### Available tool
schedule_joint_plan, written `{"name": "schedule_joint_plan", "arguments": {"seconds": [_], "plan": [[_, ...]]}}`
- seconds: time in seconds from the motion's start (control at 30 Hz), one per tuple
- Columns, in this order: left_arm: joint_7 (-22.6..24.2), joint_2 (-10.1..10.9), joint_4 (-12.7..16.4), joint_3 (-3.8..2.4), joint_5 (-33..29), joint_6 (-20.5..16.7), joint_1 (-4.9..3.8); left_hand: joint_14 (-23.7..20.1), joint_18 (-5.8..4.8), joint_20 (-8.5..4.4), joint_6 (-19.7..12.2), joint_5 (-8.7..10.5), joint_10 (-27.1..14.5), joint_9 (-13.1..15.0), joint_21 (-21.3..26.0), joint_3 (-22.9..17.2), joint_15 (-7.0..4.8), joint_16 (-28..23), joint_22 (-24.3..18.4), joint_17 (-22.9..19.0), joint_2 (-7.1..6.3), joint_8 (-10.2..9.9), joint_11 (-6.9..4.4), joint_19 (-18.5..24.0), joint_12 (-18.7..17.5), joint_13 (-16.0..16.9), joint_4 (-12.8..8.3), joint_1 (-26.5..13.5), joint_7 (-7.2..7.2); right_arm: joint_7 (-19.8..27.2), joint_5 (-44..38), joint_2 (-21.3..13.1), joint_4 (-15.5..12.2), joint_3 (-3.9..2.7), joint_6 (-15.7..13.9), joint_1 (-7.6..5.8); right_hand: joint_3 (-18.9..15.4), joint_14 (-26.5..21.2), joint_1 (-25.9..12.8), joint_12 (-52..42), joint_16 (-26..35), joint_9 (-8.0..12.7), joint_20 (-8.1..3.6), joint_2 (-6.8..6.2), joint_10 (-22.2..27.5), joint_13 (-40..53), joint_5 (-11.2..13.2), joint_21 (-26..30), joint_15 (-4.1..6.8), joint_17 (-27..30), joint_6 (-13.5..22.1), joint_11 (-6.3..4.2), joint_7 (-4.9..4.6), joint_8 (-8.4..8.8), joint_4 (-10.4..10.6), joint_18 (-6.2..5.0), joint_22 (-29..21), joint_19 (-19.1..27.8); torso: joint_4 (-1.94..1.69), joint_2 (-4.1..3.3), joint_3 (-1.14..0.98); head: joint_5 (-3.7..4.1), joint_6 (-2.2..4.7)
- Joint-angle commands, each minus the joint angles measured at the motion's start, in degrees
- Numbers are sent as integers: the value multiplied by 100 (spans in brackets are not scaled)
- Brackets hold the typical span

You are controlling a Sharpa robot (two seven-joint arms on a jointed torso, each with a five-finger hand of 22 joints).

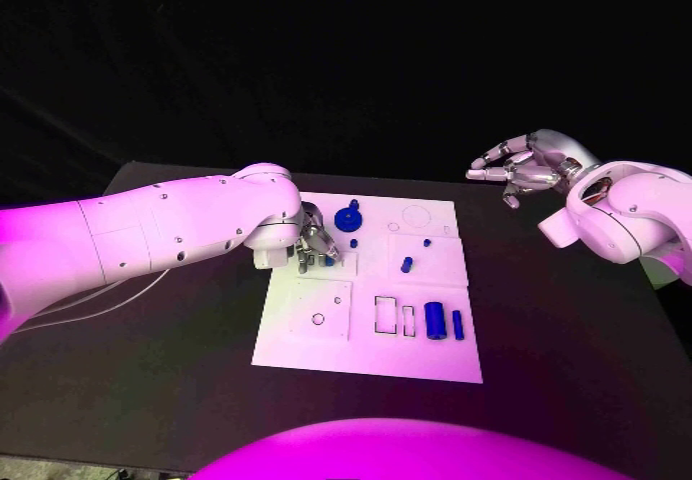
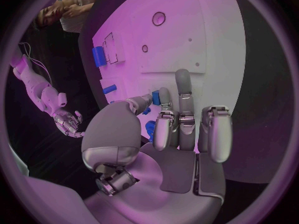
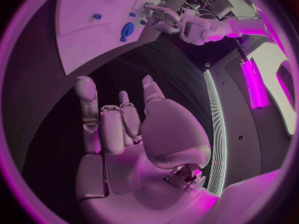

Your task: Assemble the parts on the task board

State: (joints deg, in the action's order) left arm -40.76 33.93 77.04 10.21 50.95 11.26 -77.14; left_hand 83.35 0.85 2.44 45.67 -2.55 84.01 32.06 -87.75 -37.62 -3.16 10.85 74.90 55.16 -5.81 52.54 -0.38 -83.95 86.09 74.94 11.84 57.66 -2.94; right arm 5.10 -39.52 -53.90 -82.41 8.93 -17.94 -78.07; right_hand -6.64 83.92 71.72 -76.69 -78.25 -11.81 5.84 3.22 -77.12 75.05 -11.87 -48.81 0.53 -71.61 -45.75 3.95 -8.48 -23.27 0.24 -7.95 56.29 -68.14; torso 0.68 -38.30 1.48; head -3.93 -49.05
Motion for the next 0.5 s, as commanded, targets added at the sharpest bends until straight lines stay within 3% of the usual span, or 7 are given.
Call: {"name": "schedule_joint_plan", "arguments": {"seconds": [0.03,0.27,0.5], "plan": [[-217,-6,10,-3,-32,9,4,37,3,-10,41,-19,52,-6,-31,66,-6,-21,1174,7,4,43,-30,-413,23,721,12,-64,7,19,-47,-3,-1,-2,46,1,-44,150,-6,13,23,-8,-1,17,-9,77,-17,18,-15,5,42,-6,-16,-23,1,-95,-5,36,5,-2,1,-2,7],[-203,4,7,-4,-31,-1,4,39,3,-17,49,-20,57,-11,-32,68,-14,-26,1176,11,124,76,-45,-414,25,725,77,-61,28,19,-47,-4,2,-2,47,1,-44,150,-6,13,23,-8,-1,17,-9,77,-17,18,-15,5,42,-6,-16,-23,1,-95,-5,36,-1,-2,-1,-5,13],[-162,8,5,-4,-104,-19,4,38,9,-35,-100,-24,16,-27,-16,-273,-32,-36,1152,17,368,69,-70,-400,-4,676,-181,306,40,16,-47,-1,7,-2,55,1,-44,150,-6,13,23,-8,-1,17,-9,77,-17,18,-15,5,42,-6,-16,-23,1,-95,-5,36,2,0,-1,-10,21]]}}
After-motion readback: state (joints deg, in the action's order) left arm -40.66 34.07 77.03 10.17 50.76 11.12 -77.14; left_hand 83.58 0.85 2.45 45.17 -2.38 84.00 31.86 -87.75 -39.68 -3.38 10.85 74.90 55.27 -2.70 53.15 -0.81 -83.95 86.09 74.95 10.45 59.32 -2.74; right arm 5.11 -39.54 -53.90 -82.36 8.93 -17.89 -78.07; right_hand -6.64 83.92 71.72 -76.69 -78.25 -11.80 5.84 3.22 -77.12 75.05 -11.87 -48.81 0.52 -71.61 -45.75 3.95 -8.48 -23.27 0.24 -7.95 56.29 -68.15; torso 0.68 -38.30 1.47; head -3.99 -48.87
